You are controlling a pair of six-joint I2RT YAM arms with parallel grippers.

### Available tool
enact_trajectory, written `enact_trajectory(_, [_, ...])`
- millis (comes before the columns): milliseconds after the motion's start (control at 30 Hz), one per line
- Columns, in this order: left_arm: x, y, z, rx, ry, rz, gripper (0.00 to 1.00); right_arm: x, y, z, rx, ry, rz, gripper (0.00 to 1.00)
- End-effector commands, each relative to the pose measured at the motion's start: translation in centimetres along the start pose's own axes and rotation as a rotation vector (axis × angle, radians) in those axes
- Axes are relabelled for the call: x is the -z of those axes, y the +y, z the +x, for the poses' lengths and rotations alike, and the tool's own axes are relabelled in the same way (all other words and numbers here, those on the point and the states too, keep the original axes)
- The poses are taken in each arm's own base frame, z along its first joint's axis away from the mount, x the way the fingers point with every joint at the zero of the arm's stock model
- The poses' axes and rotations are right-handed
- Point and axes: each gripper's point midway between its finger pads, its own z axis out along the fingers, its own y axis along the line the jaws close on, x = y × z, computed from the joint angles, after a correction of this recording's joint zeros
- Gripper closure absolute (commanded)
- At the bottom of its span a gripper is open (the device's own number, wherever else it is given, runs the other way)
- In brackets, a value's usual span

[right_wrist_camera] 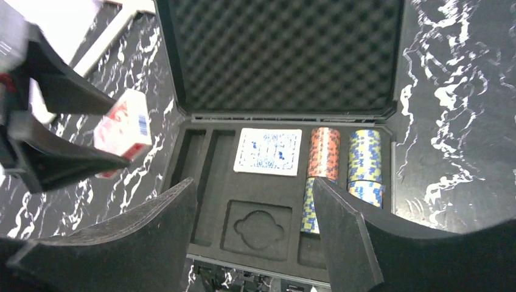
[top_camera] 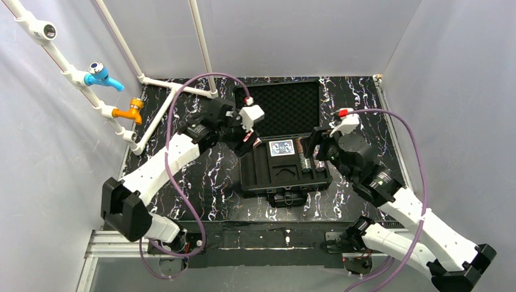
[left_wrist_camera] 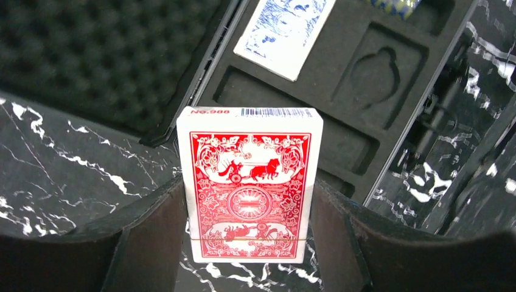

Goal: Pack up texas hold em set

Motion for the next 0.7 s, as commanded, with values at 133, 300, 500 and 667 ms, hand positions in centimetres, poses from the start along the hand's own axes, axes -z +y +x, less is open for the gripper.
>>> enact_trajectory(133, [-4.1, -5.1, -3.4, -0.298, 0.012, 0.186, 0.96, 3.9, -1.9, -6.6, -0.040, -0.233, 0.082, 0.20])
enact_trajectory(300, [-5.7, -6.7, -3.5, -0.340, 0.036, 0.242, 0.96, 4.4, -2.7, -6.9, -0.033, -0.256, 0.109, 0.19])
enact_trajectory(500, [-7.3, -8.4, -3.3, -0.412, 0.069, 0.307, 0.98, 4.7, -3.3, -7.1, -0.021, -0.272, 0.134, 0.18])
enact_trajectory(667, [-8.4, -9.7, -3.5, -0.444, 0.078, 0.358, 0.99, 4.8, -3.4, -7.1, -0.013, -0.275, 0.135, 0.17])
